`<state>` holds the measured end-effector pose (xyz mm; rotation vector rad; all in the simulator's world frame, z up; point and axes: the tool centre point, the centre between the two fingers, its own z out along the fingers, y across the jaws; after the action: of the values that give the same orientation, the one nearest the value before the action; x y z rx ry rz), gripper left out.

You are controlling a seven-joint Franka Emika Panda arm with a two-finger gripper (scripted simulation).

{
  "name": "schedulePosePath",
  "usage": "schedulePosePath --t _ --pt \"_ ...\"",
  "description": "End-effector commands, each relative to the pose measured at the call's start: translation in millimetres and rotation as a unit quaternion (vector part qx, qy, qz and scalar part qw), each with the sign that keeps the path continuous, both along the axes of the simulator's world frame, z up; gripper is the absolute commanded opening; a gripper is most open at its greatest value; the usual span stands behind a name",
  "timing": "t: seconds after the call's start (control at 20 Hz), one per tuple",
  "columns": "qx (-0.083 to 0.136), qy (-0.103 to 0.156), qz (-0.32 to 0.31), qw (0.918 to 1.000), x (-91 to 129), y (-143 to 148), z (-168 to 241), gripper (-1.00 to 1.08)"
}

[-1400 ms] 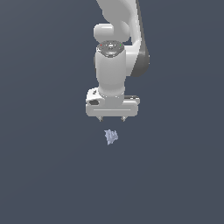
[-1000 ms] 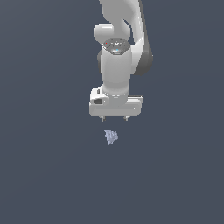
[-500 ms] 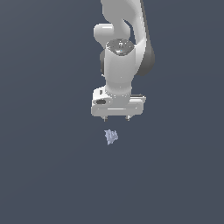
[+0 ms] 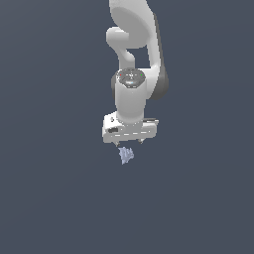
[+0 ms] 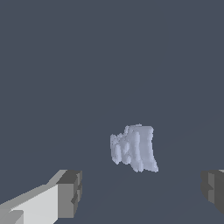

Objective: Pick up the object and move it to a goal position.

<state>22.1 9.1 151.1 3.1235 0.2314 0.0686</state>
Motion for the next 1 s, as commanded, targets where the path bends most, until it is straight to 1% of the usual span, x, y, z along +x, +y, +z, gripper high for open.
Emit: schedulePosePath --t 0.0,0.3,0.75,0.95 --pt "0.000 0.008 0.019 0.9998 0 -4 -20 1.00" --pt "0.001 0.019 0.048 0.9986 -2 -10 -51 1.00" --pt "0.001 0.022 0.054 0.9983 -3 -12 -61 1.00" --pt "0.001 0.022 0.055 0.9982 -4 -12 -77 1.00"
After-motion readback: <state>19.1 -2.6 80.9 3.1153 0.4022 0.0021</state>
